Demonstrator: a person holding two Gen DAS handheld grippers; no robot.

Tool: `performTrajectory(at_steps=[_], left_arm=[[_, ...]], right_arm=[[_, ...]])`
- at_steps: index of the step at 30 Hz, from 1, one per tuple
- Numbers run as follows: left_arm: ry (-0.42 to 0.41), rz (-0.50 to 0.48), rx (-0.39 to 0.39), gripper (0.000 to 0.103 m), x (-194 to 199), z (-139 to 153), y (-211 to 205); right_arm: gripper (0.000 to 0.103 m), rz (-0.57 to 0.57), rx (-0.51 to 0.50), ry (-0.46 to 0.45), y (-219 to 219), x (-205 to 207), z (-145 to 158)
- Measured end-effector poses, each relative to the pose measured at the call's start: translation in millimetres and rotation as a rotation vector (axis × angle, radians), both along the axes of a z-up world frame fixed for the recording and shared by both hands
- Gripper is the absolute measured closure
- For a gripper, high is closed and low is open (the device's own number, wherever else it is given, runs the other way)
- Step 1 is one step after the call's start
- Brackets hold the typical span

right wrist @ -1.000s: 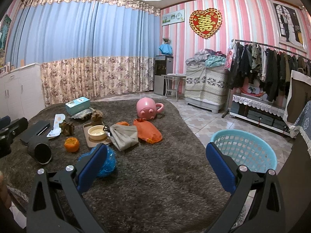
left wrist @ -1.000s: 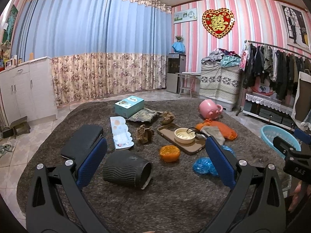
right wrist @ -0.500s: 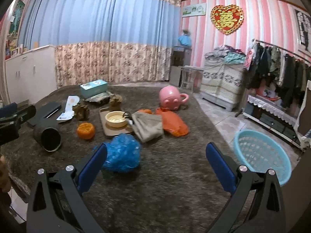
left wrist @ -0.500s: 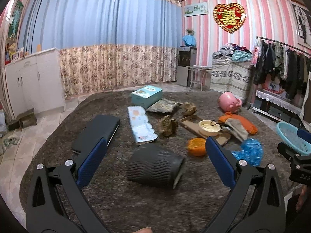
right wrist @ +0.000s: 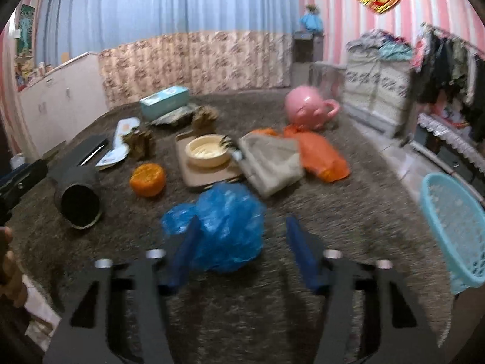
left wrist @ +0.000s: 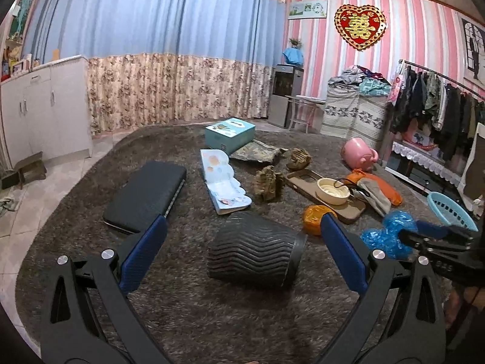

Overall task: Collect trash
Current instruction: 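Grasp the blue plastic bag with the right gripper while the left gripper grasps the black ribbed cylinder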

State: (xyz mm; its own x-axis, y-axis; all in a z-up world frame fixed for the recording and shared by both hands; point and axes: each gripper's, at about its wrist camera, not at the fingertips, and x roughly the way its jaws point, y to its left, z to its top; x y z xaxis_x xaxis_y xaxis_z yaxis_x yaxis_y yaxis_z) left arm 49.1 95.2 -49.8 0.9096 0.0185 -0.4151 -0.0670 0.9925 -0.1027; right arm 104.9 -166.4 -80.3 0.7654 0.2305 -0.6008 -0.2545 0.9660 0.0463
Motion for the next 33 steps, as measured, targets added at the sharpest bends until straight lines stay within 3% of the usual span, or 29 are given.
performTrajectory(at_steps=[6, 14, 20, 23, 26, 33], left_arm=[[0.030, -0.038, 0.034, 0.005, 7, -8, -12], [0.101, -0.059, 0.099, 0.005, 27, -24, -24], [0.138, -0.076, 0.055, 0.005, 42, -31, -11], [0.178, -0.120, 0.009, 0.018, 49, -36, -7], [0.197, -0.142, 0.027, 0.029, 51, -40, -13], [0.172, -0.171, 0.067, 0.029, 46, -29, -28]], right_arm=[[0.088, 0.038, -0.026, -0.042, 6, -9, 5], [0.089, 0.005, -0.040, -0.094, -8, -15, 17], [0.089, -0.029, -0.017, -0.109, -21, -18, 22], [0.089, -0.052, -0.003, -0.110, -29, -17, 23], [0.089, -0.071, 0.001, -0.122, -35, -19, 26], [0.089, -0.112, 0.015, -0.152, -52, -28, 33]])
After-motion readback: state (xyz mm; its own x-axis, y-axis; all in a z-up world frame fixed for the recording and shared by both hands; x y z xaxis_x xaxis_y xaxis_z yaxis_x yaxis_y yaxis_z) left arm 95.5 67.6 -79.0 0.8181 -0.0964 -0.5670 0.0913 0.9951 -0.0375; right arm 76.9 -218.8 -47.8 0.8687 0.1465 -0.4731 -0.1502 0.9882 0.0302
